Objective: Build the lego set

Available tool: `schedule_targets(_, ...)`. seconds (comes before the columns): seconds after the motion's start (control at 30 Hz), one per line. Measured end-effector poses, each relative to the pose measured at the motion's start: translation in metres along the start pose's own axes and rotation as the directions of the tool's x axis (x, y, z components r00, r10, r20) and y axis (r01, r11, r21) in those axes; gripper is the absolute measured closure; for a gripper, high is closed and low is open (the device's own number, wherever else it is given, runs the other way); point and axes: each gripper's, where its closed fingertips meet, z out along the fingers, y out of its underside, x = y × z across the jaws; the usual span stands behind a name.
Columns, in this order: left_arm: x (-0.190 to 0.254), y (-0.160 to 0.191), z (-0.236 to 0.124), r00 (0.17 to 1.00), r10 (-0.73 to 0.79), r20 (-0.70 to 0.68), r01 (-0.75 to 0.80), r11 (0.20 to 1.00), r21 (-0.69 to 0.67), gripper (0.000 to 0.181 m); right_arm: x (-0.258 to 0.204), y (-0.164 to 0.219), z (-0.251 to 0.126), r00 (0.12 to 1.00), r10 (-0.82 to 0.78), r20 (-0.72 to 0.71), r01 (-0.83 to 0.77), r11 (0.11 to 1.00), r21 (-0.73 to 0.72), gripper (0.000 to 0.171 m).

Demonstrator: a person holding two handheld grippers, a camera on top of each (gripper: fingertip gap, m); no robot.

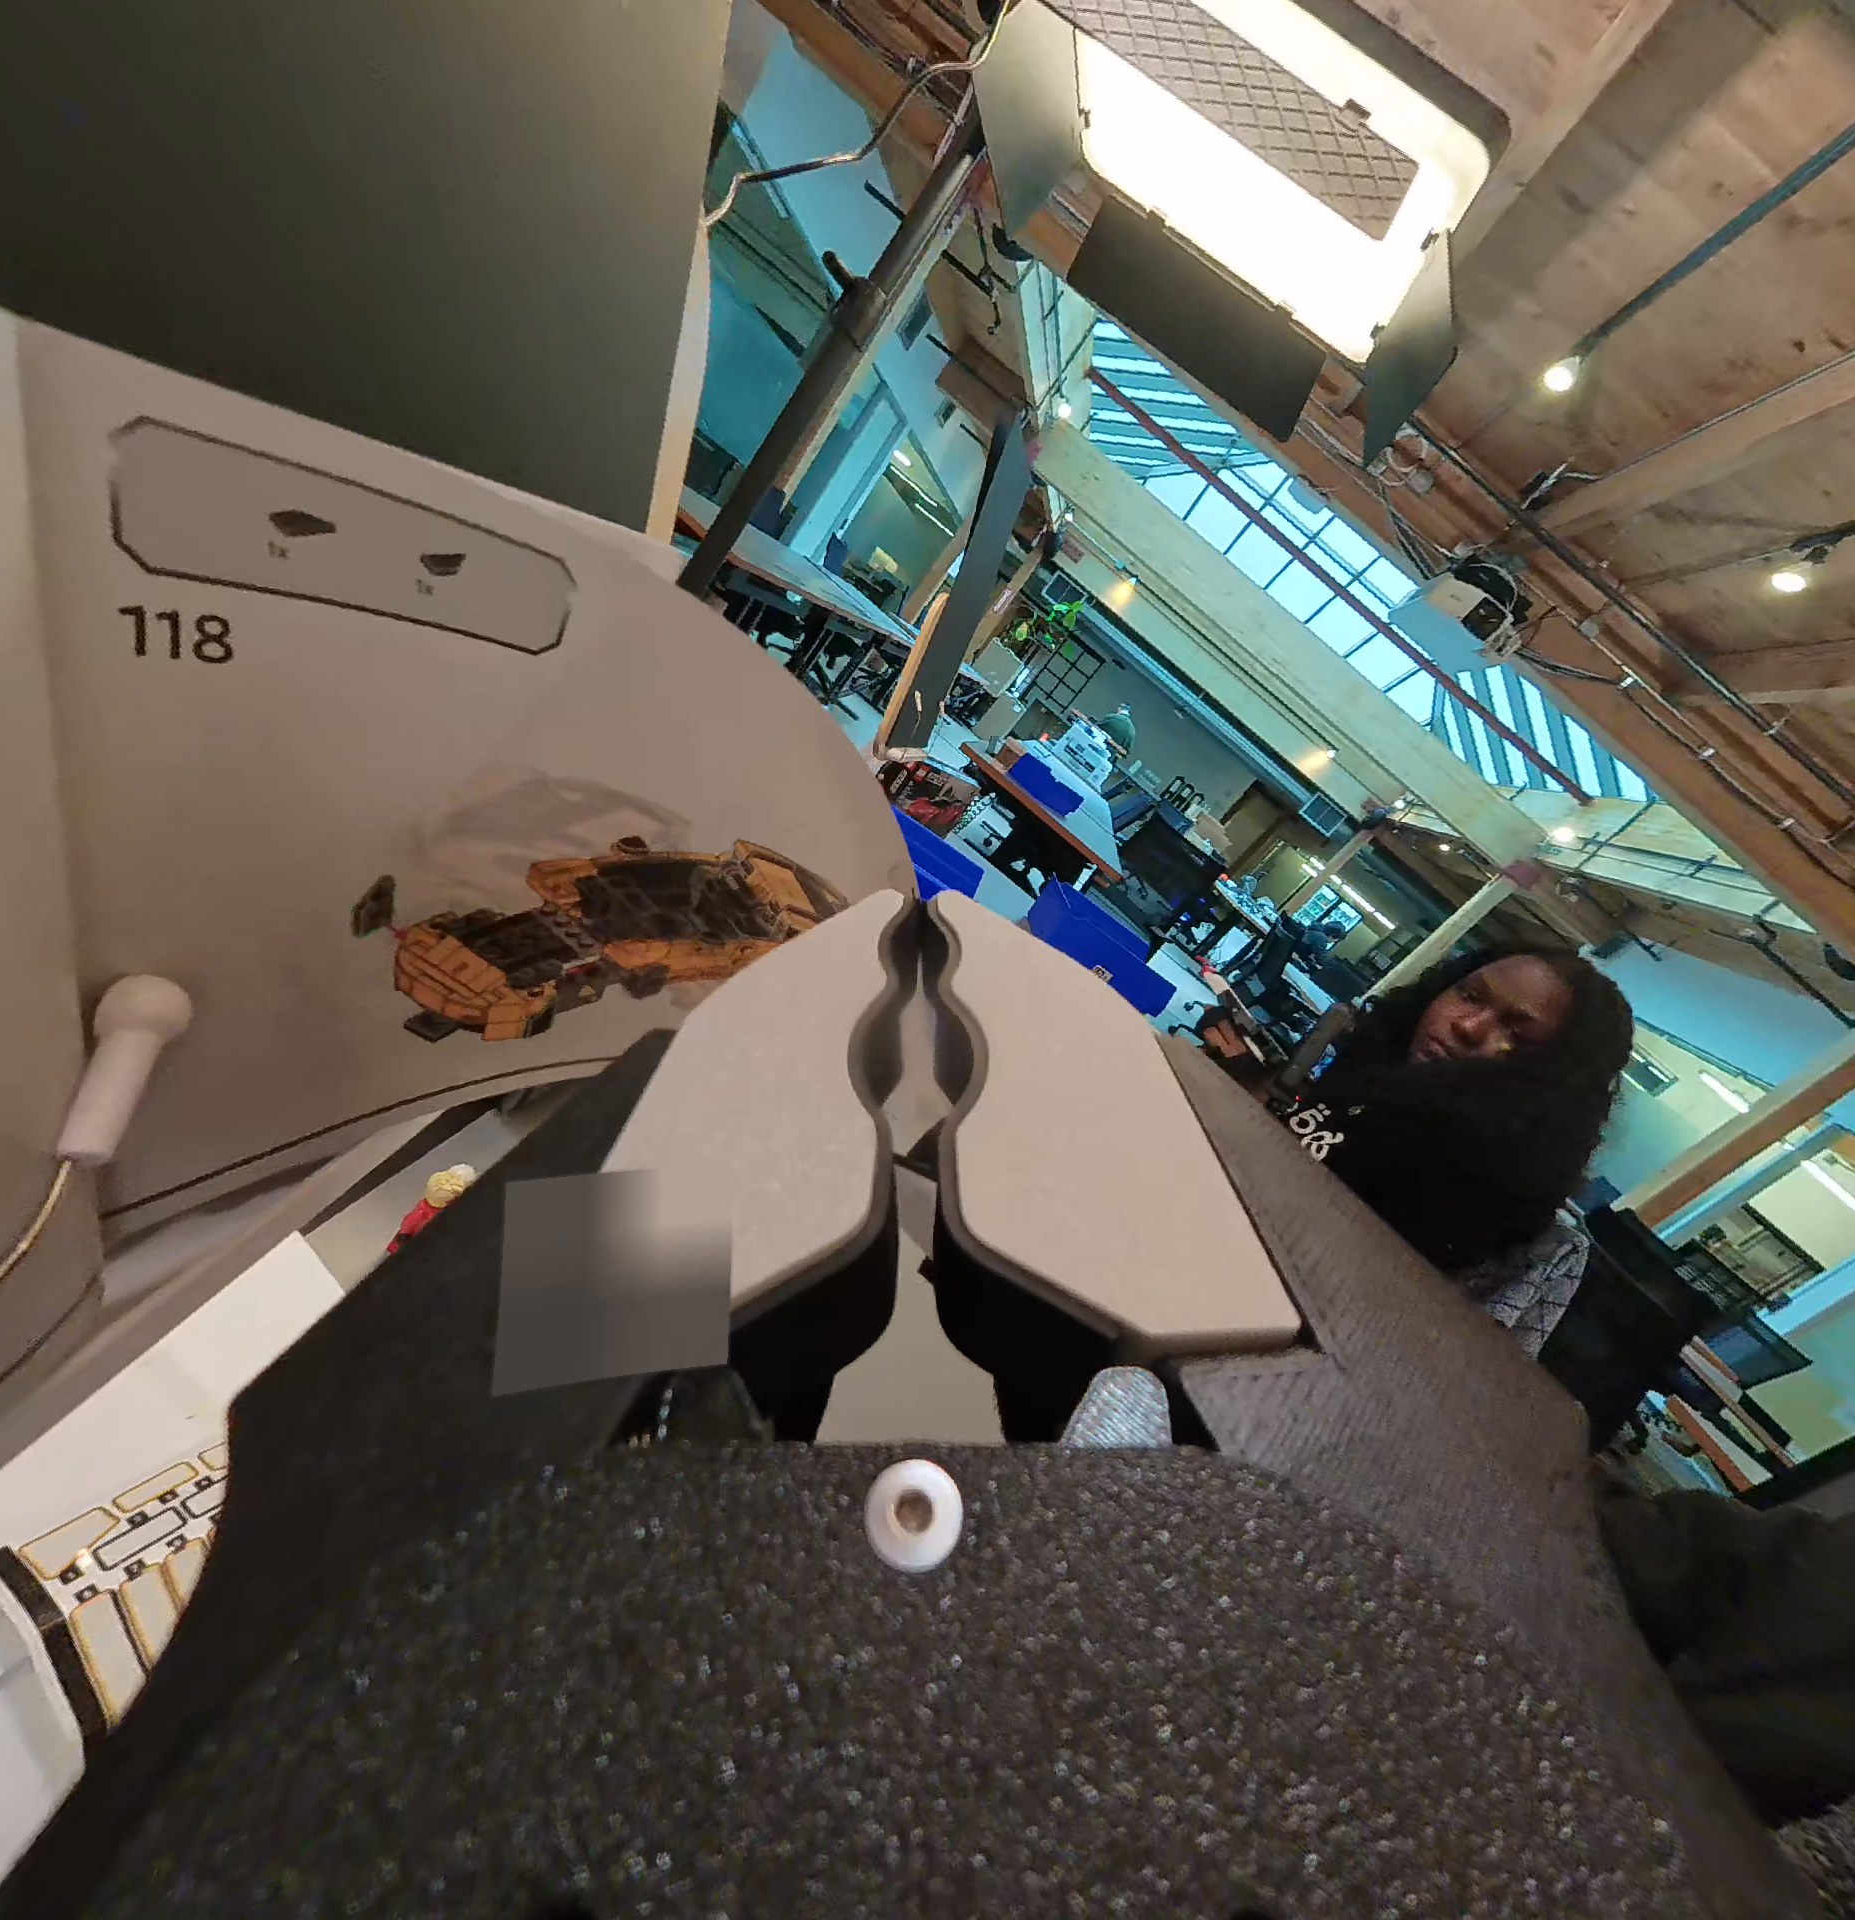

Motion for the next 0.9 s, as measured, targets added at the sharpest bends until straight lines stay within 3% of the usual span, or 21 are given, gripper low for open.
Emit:
schedule_targets(0.07, 0.002, -0.002, -0.001, 1.000, 0.009, 0.006, -0.009, 1.000, 0.000, 0.181, 0.003, 0.004, 0.003, 1.000, 0.017, 0.000, -0.017, 1.000, -0.018, 0.146)
schedule_targets(0.13, 0.003, -0.004, -0.002, 1.000, 0.022, 0.020, -0.022, 1.000, -0.002, 0.181, 0.005, 0.001, 0.003, 0.999, 0.032, 0.003, -0.032, 0.999, -0.015, 0.171)
schedule_targets(0.27, 0.005, -0.021, -0.019, 0.991, 0.119, 0.062, -0.121, 0.992, 0.026, 0.165, 0.004, -0.005, 0.005, 0.983, 0.177, 0.048, -0.176, 0.984, -0.023, 0.171)
schedule_targets(0.33, -0.006, -0.032, -0.037, 0.962, 0.221, 0.159, -0.227, 0.974, 0.019, 0.162, 0.006, -0.005, 0.004, 0.962, 0.264, 0.064, -0.263, 0.964, -0.028, 0.171)
schedule_targets(0.4, -0.030, -0.030, -0.054, 0.881, 0.363, 0.304, -0.345, 0.932, -0.111, 0.163, 0.009, -0.008, 0.002, 0.942, 0.325, 0.082, -0.324, 0.946, -0.020, 0.171)
schedule_targets(0.5, -0.074, -0.011, -0.074, 0.684, 0.586, 0.434, -0.439, 0.806, -0.397, 0.158, 0.008, -0.015, 0.001, 0.913, 0.390, 0.123, -0.391, 0.920, -0.020, 0.171)
schedule_targets(0.63, -0.110, 0.012, -0.073, 0.457, 0.796, 0.396, -0.477, 0.595, -0.646, 0.157, -0.001, -0.033, 0.002, 0.872, 0.449, 0.197, -0.455, 0.890, -0.014, 0.171)
schedule_targets(0.8, -0.122, 0.014, -0.068, 0.320, 0.881, 0.349, -0.506, 0.470, -0.723, 0.180, -0.009, -0.051, 0.003, 0.863, 0.442, 0.244, -0.455, 0.891, -0.005, 0.171)
schedule_targets(0.9, -0.119, 0.009, -0.072, 0.327, 0.868, 0.374, -0.541, 0.496, -0.680, 0.180, -0.015, -0.061, 0.006, 0.847, 0.454, 0.276, -0.471, 0.882, -0.006, 0.171)
